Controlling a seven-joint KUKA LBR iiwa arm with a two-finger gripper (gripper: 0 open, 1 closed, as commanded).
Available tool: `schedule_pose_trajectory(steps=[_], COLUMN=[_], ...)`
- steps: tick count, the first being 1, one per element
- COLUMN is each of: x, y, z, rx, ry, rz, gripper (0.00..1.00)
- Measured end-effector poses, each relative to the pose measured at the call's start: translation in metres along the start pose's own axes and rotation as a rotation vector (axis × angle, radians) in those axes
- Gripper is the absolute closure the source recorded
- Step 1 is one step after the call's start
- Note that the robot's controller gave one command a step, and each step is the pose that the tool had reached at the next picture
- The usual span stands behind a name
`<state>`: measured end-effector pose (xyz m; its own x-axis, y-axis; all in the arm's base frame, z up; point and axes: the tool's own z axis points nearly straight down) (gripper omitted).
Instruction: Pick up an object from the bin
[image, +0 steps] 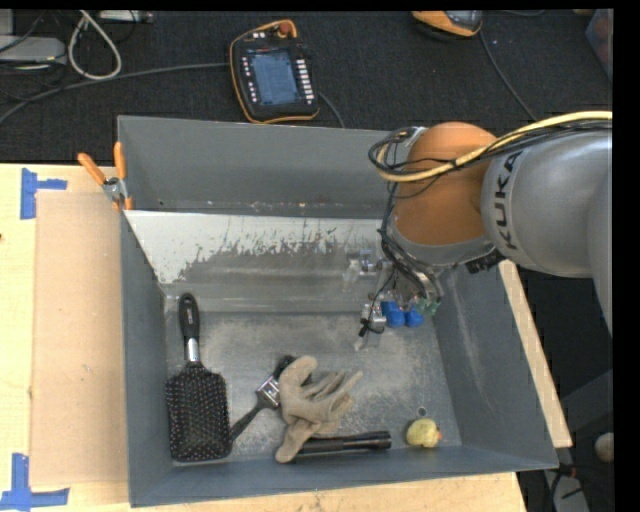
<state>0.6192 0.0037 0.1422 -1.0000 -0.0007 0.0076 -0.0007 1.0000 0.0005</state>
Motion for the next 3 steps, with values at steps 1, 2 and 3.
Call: schedule_pose_trajectory(steps=[1,2,3], x=[-0.001,0.046,0.086], y=[0.0,0.092,0.061], z=[-0.005,0.074,0.005], rx=[0.0,-0.002,0.002], ry=[-0.007,0.0,-0.007], rz=[0.0,-0.303,-0.543], gripper=[0.0,0.0,0.0])
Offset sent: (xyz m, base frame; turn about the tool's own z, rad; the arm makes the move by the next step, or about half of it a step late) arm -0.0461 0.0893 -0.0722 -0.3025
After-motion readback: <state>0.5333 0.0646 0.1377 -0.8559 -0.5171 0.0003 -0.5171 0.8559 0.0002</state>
